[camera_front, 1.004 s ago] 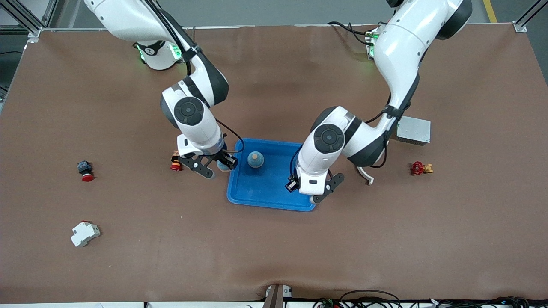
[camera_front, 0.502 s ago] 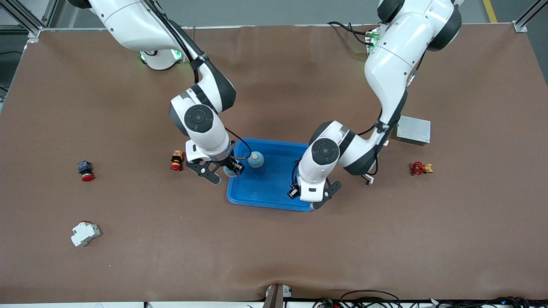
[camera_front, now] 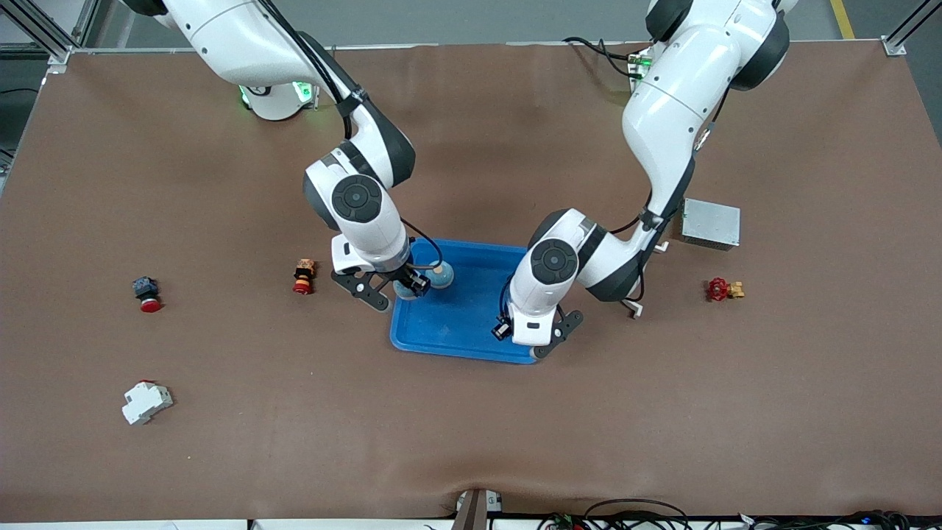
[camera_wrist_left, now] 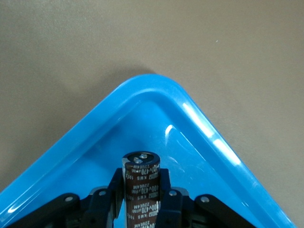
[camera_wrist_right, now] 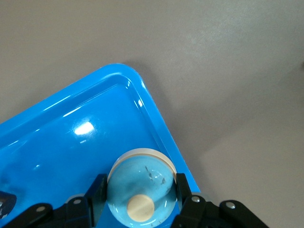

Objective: Place electrolytic capacitor and blue bell in tray
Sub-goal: 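Lower the capacitor into the tray and open the left gripper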

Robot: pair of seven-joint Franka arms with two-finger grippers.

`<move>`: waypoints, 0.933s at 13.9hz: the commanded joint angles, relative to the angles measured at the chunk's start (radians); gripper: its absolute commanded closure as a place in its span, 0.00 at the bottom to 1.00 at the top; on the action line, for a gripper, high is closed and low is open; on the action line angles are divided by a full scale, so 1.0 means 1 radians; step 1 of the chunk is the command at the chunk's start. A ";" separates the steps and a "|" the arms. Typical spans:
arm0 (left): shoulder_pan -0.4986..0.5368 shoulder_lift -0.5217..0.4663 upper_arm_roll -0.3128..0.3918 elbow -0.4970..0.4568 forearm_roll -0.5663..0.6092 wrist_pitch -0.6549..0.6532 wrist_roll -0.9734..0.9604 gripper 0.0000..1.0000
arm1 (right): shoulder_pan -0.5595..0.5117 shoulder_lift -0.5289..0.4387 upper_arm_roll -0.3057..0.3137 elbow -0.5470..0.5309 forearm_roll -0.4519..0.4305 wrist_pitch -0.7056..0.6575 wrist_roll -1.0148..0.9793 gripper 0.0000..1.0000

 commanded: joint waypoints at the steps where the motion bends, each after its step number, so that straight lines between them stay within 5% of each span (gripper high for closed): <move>1: -0.011 0.006 0.014 0.006 0.018 0.019 -0.004 1.00 | 0.022 0.018 -0.013 0.033 -0.021 -0.017 0.045 1.00; 4: -0.006 0.004 0.014 0.006 0.018 0.019 -0.002 0.99 | 0.035 0.018 -0.013 0.033 -0.021 -0.017 0.067 1.00; 7: 0.000 0.000 0.014 0.008 0.016 0.019 0.005 0.65 | 0.046 0.018 -0.013 0.033 -0.019 -0.017 0.074 1.00; 9: 0.002 -0.005 0.014 0.011 0.016 0.019 0.019 0.25 | 0.046 0.018 -0.013 0.033 -0.019 -0.017 0.076 1.00; 11: 0.003 -0.010 0.012 0.012 0.015 0.019 0.022 0.00 | 0.046 0.018 -0.013 0.033 -0.019 -0.017 0.076 1.00; 13: 0.005 -0.019 0.012 0.016 0.010 0.019 0.013 0.00 | 0.049 0.017 -0.013 0.033 -0.019 -0.017 0.076 1.00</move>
